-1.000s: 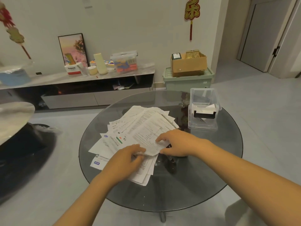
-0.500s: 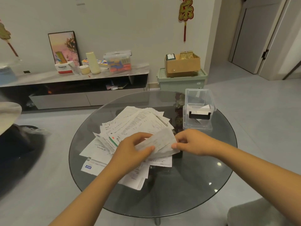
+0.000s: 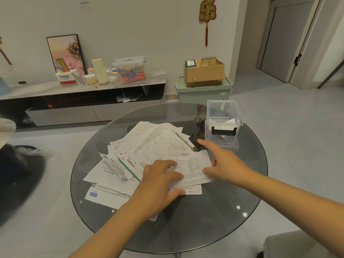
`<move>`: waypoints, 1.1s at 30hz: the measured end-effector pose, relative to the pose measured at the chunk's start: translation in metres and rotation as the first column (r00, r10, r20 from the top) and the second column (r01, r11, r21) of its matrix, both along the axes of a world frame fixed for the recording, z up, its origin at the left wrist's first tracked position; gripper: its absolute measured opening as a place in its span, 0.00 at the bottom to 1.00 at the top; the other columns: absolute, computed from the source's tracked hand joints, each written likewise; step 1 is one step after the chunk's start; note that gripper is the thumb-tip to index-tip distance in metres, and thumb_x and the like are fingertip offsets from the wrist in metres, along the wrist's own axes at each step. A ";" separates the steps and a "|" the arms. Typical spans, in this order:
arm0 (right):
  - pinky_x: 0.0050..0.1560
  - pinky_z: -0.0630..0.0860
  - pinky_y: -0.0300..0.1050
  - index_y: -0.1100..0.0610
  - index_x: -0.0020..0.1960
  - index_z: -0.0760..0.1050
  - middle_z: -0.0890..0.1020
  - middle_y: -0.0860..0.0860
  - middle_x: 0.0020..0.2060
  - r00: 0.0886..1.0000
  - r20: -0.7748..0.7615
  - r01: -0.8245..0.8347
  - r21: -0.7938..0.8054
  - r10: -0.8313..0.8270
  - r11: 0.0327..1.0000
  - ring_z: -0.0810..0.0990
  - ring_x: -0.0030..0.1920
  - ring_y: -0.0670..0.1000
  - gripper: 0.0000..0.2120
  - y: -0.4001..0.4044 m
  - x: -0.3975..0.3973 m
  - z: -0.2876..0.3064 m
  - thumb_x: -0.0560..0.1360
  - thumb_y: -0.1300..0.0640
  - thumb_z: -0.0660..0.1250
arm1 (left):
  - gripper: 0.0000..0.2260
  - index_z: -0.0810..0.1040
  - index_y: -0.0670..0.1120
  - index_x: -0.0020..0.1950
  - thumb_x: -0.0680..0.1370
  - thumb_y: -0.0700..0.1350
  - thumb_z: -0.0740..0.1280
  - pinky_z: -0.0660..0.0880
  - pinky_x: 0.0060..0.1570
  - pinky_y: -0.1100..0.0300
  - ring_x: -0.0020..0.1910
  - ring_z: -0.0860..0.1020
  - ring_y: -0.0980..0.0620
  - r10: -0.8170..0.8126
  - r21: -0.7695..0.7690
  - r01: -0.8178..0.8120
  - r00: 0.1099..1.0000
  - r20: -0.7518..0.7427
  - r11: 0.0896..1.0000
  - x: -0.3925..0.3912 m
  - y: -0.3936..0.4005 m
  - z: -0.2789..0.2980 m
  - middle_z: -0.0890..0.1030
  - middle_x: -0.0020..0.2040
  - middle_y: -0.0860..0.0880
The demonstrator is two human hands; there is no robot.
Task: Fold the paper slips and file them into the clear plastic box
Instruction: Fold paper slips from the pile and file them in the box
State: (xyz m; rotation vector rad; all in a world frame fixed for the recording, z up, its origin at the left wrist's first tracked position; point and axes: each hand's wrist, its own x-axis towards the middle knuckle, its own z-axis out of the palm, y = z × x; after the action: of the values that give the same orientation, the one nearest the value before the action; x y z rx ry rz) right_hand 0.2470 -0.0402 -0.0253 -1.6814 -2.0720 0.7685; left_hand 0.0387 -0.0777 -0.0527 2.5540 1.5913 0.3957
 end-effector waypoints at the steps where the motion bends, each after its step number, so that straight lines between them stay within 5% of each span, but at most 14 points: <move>1: 0.31 0.67 0.30 0.43 0.68 0.67 0.74 0.43 0.36 1.000 0.025 -0.002 0.003 0.002 1.000 0.73 0.34 0.41 0.28 -0.001 -0.001 0.001 0.71 0.59 0.69 | 0.18 0.75 0.58 0.64 0.76 0.60 0.62 0.49 0.56 0.64 0.68 0.60 0.54 -0.005 -0.003 0.005 1.000 -0.012 1.000 0.001 0.000 -0.002 0.64 0.70 0.57; 4: 0.32 0.69 0.28 0.49 0.54 0.81 0.76 0.39 0.34 1.000 0.028 -0.010 -0.088 0.013 0.996 0.75 0.32 0.40 0.13 -0.009 -0.002 0.007 0.72 0.60 0.67 | 0.13 0.77 0.55 0.62 0.79 0.49 0.63 0.53 0.58 0.64 0.67 0.62 0.53 0.044 0.021 -0.045 0.997 0.062 0.999 0.001 0.004 -0.007 0.66 0.69 0.54; 8: 0.41 0.80 0.36 0.57 0.53 0.82 0.84 0.52 0.47 0.970 -0.241 -0.069 -0.302 -0.006 0.951 0.83 0.41 0.47 0.13 -0.018 -0.003 0.013 0.74 0.65 0.64 | 0.15 0.76 0.53 0.64 0.78 0.48 0.62 0.58 0.67 0.64 0.67 0.63 0.55 0.026 -0.042 -0.021 0.993 0.117 0.999 0.001 0.000 -0.007 0.67 0.68 0.55; 12: 0.48 0.81 0.43 0.62 0.57 0.78 0.85 0.57 0.47 0.880 -0.470 -0.186 -0.483 -0.073 0.856 0.84 0.46 0.49 0.14 -0.025 -0.003 0.018 0.74 0.70 0.61 | 0.21 0.71 0.52 0.69 0.75 0.51 0.64 0.61 0.62 0.70 0.64 0.67 0.59 -0.063 -0.086 0.078 0.984 0.168 0.993 0.013 -0.013 -0.001 0.69 0.67 0.57; 15: 0.53 0.80 0.44 0.61 0.56 0.80 0.84 0.56 0.48 0.847 -0.530 -0.276 -0.511 -0.046 0.814 0.83 0.51 0.51 0.14 -0.029 -0.004 0.021 0.75 0.68 0.61 | 0.19 0.70 0.55 0.68 0.77 0.55 0.63 0.68 0.56 0.65 0.59 0.71 0.57 -0.062 -0.062 0.071 0.988 0.138 0.996 0.016 -0.014 -0.001 0.72 0.62 0.57; 17: 0.52 0.79 0.42 0.57 0.57 0.80 0.85 0.53 0.47 0.896 -0.442 -0.251 -0.446 0.032 0.859 0.83 0.51 0.51 0.12 -0.031 -0.004 0.021 0.75 0.63 0.65 | 0.16 0.73 0.56 0.65 0.78 0.54 0.60 0.71 0.53 0.61 0.57 0.73 0.56 -0.052 -0.053 0.058 0.993 0.106 0.997 0.014 -0.011 -0.003 0.74 0.61 0.57; 20: 0.47 0.76 0.34 0.49 0.58 0.78 0.83 0.45 0.43 0.985 -0.050 -0.173 -0.121 0.168 0.977 0.81 0.46 0.46 0.13 -0.030 -0.001 0.017 0.74 0.53 0.67 | 0.15 0.77 0.55 0.63 0.80 0.52 0.58 0.73 0.53 0.55 0.56 0.75 0.53 -0.060 -0.063 0.065 0.995 0.084 0.996 0.012 -0.007 -0.005 0.77 0.60 0.56; 27: 0.52 0.66 0.35 0.43 0.55 0.77 0.66 0.44 0.48 0.963 0.128 -0.250 0.089 0.238 0.964 0.64 0.52 0.43 0.17 -0.023 0.000 0.008 0.68 0.41 0.71 | 0.15 0.76 0.48 0.42 0.81 0.53 0.54 0.73 0.44 0.57 0.42 0.75 0.55 -0.017 -0.145 0.038 0.989 0.148 0.989 0.002 -0.001 0.005 0.77 0.41 0.55; 30: 0.56 0.66 0.40 0.48 0.52 0.78 0.67 0.45 0.49 0.967 0.193 -0.205 0.200 0.167 0.958 0.64 0.53 0.46 0.13 -0.012 -0.004 0.003 0.70 0.46 0.71 | 0.13 0.80 0.49 0.51 0.80 0.52 0.57 0.73 0.54 0.62 0.52 0.75 0.60 0.045 -0.137 -0.015 0.975 0.219 0.990 -0.001 0.005 0.008 0.77 0.58 0.58; 33: 0.51 0.69 0.43 0.55 0.47 0.79 0.77 0.50 0.47 0.987 0.110 -0.133 0.147 0.117 0.980 0.71 0.51 0.50 0.10 0.002 -0.007 -0.003 0.71 0.50 0.70 | 0.14 0.75 0.49 0.63 0.79 0.50 0.61 0.68 0.49 0.73 0.47 0.74 0.63 0.135 -0.134 -0.100 0.950 0.281 0.986 -0.001 0.010 0.011 0.75 0.59 0.57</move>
State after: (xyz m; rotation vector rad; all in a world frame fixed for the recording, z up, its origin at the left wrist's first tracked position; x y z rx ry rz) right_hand 0.2398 -0.0380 -0.0284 -1.5478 -2.2611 0.5536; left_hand 0.0372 -0.0676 -0.0420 2.2008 1.6073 0.6333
